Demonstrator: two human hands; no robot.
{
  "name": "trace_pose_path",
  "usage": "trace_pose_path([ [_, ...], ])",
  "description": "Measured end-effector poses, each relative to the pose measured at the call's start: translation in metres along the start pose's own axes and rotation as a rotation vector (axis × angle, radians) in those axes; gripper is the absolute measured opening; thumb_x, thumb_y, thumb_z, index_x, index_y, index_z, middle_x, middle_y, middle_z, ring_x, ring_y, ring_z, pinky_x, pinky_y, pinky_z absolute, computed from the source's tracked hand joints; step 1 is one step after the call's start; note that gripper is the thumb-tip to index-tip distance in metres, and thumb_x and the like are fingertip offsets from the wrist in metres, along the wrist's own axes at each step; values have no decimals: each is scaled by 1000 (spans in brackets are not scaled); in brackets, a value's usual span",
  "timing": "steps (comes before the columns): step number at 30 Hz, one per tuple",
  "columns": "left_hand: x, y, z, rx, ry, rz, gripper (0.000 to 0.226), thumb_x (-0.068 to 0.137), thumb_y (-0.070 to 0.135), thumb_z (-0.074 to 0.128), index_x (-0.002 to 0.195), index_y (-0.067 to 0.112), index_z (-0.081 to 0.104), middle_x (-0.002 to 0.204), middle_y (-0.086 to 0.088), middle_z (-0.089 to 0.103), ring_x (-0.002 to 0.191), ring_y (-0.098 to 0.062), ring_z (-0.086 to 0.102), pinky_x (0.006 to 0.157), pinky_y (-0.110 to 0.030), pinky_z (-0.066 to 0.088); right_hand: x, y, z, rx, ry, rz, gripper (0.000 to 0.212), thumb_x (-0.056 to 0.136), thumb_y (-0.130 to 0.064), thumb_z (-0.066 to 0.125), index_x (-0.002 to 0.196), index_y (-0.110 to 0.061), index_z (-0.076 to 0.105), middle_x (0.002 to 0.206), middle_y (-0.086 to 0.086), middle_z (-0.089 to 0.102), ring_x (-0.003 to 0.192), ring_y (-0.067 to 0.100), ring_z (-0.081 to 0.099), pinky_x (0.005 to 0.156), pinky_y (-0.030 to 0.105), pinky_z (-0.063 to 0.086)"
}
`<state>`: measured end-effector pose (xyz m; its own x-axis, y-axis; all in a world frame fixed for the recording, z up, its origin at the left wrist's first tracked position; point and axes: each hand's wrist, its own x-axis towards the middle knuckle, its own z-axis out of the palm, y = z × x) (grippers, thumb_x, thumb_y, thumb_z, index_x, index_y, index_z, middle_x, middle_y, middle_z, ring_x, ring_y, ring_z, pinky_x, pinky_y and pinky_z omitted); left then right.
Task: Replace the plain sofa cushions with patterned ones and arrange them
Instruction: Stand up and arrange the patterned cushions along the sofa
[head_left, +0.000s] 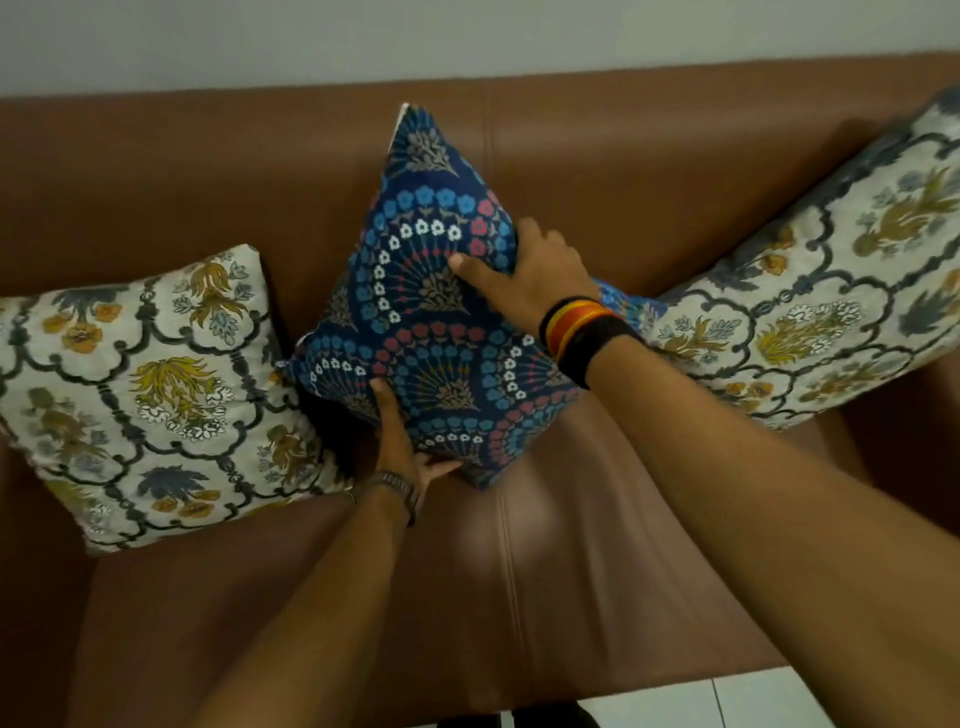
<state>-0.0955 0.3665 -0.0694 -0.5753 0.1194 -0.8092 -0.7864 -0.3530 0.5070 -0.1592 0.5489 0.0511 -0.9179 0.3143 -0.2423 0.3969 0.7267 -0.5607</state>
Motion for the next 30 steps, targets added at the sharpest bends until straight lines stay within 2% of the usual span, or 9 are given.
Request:
trace_pose_path([
  [2,2,-3,10,-19,5,-4,136,49,93,50,164,23,31,167,-12,40,148,-41,44,113,-71,40,6,4,-3,-16,-15,-2,96,78,-88,53,145,-19,46,138,16,54,128,43,51,103,65,46],
  [5,6,-9,14,-28,14,-1,135,49,93,50,164,24,31,166,-11,41,147,-39,45,111,-70,43,5,15,-4,12,-20,-1,101,75,-90,51,150,-22,42,140,14,52,129,41,51,104,65,46],
  [11,9,-15,13,-38,8,26,125,58,93,51,162,28,33,165,-10,42,145,-40,48,106,-68,48,2,30,-9,87,5,6,93,82,-86,51,151,-24,41,141,11,51,130,38,50,106,62,45],
  [14,10,-17,15,-24,1,62,143,40,100,66,162,30,36,163,-8,45,139,-38,53,92,-63,58,2,38,-11,127,-4,20,90,86,-82,55,153,-24,39,143,11,49,130,37,51,107,59,47],
  [17,17,-18,21,2,-2,85,150,34,101,68,162,31,35,163,-8,46,129,-33,58,76,-52,64,6,46,-16,133,-13,8,89,87,-80,55,154,-23,39,143,12,49,130,37,52,107,58,48],
  [22,20,-21,31,40,-15,98,144,33,101,69,157,33,42,155,-5,53,133,-32,59,91,-58,61,7,65,-26,186,-8,13,86,88,-79,56,152,-23,39,141,11,49,131,36,50,109,56,47],
  [25,19,-21,27,40,-23,96,133,29,99,71,144,36,47,142,-3,58,129,-33,60,97,-63,57,4,69,-22,193,-13,5,98,80,-87,52,153,-24,38,142,11,48,132,36,50,109,57,48],
  [27,15,-18,18,20,-8,85,133,30,98,72,145,34,47,136,-3,59,126,-33,61,98,-64,56,2,64,-15,206,-37,-12,103,78,-89,50,155,-23,36,144,11,48,133,37,50,109,57,48],
  [30,7,-12,-6,40,70,79,126,52,100,56,155,31,41,154,-8,51,136,-36,54,99,-63,56,-3,57,-9,199,-27,-53,103,83,-85,53,158,-18,33,149,13,46,137,37,48,111,57,46],
])
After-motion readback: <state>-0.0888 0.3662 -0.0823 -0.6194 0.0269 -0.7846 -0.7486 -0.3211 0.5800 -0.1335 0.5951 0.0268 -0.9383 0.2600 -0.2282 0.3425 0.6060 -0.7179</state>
